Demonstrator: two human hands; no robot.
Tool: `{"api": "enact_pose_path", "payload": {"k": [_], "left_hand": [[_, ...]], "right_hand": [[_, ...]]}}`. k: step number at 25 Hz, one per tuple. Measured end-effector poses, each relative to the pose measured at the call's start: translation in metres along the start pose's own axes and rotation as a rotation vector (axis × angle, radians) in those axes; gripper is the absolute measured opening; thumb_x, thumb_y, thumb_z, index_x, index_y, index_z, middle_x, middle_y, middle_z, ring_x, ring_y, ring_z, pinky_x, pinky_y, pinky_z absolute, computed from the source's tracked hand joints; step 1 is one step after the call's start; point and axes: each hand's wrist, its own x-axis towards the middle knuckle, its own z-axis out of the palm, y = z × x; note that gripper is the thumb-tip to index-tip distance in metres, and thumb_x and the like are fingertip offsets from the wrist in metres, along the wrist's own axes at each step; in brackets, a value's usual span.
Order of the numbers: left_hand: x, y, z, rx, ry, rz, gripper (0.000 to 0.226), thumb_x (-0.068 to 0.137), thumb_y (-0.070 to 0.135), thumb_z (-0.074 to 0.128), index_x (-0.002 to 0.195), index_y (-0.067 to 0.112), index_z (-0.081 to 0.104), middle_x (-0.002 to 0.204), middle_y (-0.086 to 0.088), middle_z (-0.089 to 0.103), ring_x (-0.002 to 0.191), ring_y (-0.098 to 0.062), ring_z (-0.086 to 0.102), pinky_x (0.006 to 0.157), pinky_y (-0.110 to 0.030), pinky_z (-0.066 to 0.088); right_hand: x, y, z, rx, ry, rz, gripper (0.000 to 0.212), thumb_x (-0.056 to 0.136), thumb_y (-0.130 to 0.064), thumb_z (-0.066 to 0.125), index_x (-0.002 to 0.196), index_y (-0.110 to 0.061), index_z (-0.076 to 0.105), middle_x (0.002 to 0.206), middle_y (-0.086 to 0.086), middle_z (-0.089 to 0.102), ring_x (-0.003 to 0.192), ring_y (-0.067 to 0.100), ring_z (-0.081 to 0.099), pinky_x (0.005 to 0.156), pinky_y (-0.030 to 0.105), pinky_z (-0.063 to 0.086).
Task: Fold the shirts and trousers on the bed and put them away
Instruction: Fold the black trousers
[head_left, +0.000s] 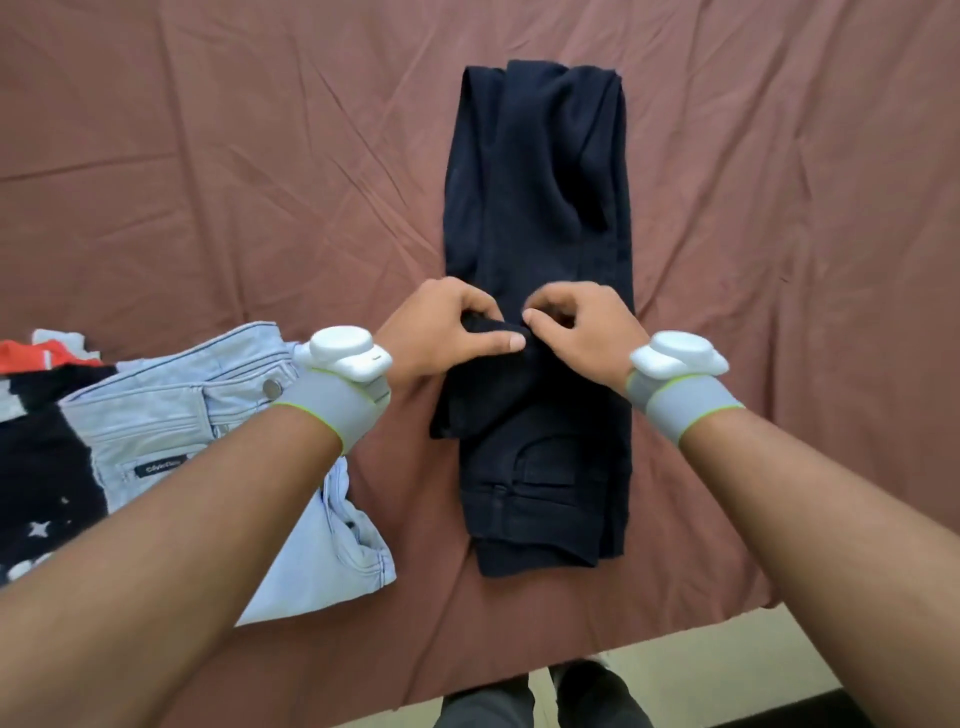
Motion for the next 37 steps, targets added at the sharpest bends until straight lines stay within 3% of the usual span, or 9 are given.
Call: {"api": "enact_pose_path", "payload": {"k": [5,10,12,16,22,25,28,32,37], "left_hand": [[-0.073,0.056,0.044,-0.111,-0.487,0.241,0.024,0.083,0.037,0.077,0.101,0.022,0.075,0.086,0.009,0.067,0.071,-0.003,0.059,0.07,-0.022,0.049],[-0.032,0.024,0.039,-0.272,0.457,-0.295,0.031,0.091,0.027,0.065,0.121,0.019,0.062,0.11,0.008,0.064,0.105,-0.009,0.059,0.096,-0.027,0.045],[-0.002,0.007,0.029,-0.358,0.412,-0.482,0.026,0.095,0.031,0.06,0.118,0.018,0.061,0.096,0.005,0.064,0.09,-0.012,0.06,0.088,-0.029,0.046],[0.01,0.004,0.032,-0.58,0.256,-0.371,0.01,0.089,0.021,0.069,0.079,0.022,0.066,0.058,0.011,0.055,0.049,-0.002,0.047,0.057,-0.025,0.039],[-0.021,0.011,0.065,-0.276,0.335,-0.34,0.014,0.092,0.034,0.064,0.102,0.025,0.066,0.088,0.012,0.064,0.08,-0.008,0.058,0.08,-0.025,0.047],[0.007,0.022,0.051,-0.492,0.166,-0.433,0.039,0.096,0.05,0.052,0.072,0.022,0.063,0.067,0.013,0.061,0.071,-0.013,0.058,0.078,-0.033,0.047],[0.042,0.033,0.029,-0.919,0.109,-0.468,0.041,0.097,0.045,0.056,0.101,0.007,0.071,0.102,-0.002,0.074,0.098,-0.019,0.069,0.091,-0.032,0.053],[0.074,0.044,-0.006,-1.411,0.055,-0.434,0.039,0.098,0.034,0.057,0.122,0.005,0.064,0.123,-0.011,0.067,0.111,-0.024,0.065,0.1,-0.037,0.05],[0.124,0.042,-0.039,-1.447,0.212,-0.428,0.044,0.1,0.046,0.047,0.116,0.008,0.064,0.103,-0.006,0.067,0.097,-0.023,0.064,0.09,-0.038,0.053]], "right_hand": [[-0.033,0.02,-0.016,-0.101,0.074,0.071,0.024,0.085,-0.037,0.06,0.07,-0.019,0.062,0.062,0.0,0.065,0.064,0.02,0.062,0.07,0.041,0.053],[0.007,0.014,-0.007,0.376,0.257,0.328,0.043,0.067,-0.04,0.071,0.105,-0.026,0.056,0.089,-0.004,0.064,0.086,0.024,0.066,0.082,0.046,0.056],[0.024,0.011,-0.002,0.419,0.198,0.425,0.056,0.062,-0.045,0.073,0.109,-0.026,0.05,0.097,-0.001,0.06,0.089,0.025,0.061,0.086,0.043,0.054],[0.015,0.003,-0.009,0.733,0.37,0.375,0.017,0.076,-0.031,0.067,0.085,-0.023,0.056,0.074,0.003,0.057,0.067,0.018,0.057,0.061,0.036,0.051],[-0.034,0.02,0.0,0.958,0.389,0.509,0.02,0.09,0.0,0.054,0.089,-0.02,0.049,0.071,0.001,0.058,0.061,0.011,0.055,0.052,0.026,0.047],[-0.021,0.006,-0.005,1.084,0.353,0.467,0.037,0.083,0.013,0.048,0.1,-0.019,0.054,0.072,-0.003,0.068,0.068,0.013,0.061,0.061,0.028,0.05],[-0.02,-0.005,-0.015,1.266,0.241,0.337,0.047,0.078,0.015,0.044,0.112,-0.012,0.061,0.097,0.009,0.07,0.088,0.02,0.064,0.084,0.032,0.053],[-0.021,-0.014,-0.03,1.405,0.064,0.265,0.042,0.081,0.01,0.042,0.112,-0.013,0.061,0.109,0.012,0.065,0.096,0.022,0.062,0.085,0.031,0.052],[-0.015,0.007,-0.03,1.131,-0.125,0.363,0.048,0.078,0.013,0.045,0.122,0.0,0.056,0.107,0.014,0.064,0.098,0.027,0.058,0.076,0.032,0.051]]}}
